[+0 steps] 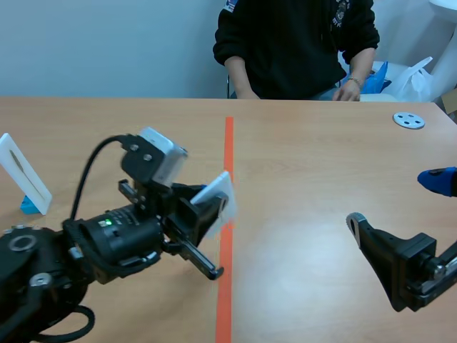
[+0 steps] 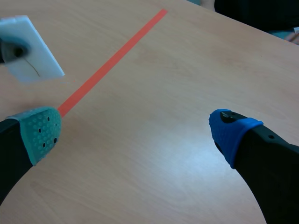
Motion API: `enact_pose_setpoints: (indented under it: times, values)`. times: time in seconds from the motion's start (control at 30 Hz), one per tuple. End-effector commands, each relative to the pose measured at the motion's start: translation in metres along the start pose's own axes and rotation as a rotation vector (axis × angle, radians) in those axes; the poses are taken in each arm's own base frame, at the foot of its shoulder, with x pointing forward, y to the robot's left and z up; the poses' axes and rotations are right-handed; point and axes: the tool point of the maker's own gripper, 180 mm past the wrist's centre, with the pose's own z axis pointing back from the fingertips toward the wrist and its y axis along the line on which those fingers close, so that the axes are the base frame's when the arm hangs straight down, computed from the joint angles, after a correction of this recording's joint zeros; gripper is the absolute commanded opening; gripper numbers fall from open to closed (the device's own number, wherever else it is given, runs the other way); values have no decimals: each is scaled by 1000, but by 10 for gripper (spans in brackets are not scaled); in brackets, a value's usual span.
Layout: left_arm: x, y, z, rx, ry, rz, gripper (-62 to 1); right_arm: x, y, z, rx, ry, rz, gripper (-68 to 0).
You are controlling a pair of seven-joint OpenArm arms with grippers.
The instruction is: Sort the leaf by its shape. The table is split by an orange tape line. A compound leaf with several leaflets goes to the left side, a simple leaf with one blade goes to the right side. Return to the home posture when a red brick is placed on the table.
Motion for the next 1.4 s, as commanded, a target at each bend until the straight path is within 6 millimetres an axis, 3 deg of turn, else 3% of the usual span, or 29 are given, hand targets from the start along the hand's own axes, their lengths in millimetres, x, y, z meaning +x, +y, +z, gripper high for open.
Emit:
enact_pose_setpoints:
  times: [0.0, 0.2, 0.57, 1.07, 1.37]
  values:
    - [1, 6, 11, 36, -6, 49, -571, 11, -3, -1, -5, -37, 9, 4]
    - [13, 38, 56, 188, -45, 157, -571, 11, -3, -1, -5, -37, 9, 4]
    - [19, 120, 113, 486, -71, 86, -571, 12, -3, -1, -5, -40, 9, 4]
    - [-34, 201, 123, 731, -16, 145, -571, 12, -3, -1, -5, -40, 9, 4]
    - [-65, 233, 134, 849, 5, 169, -571, 12, -3, -1, -5, -40, 9, 4]
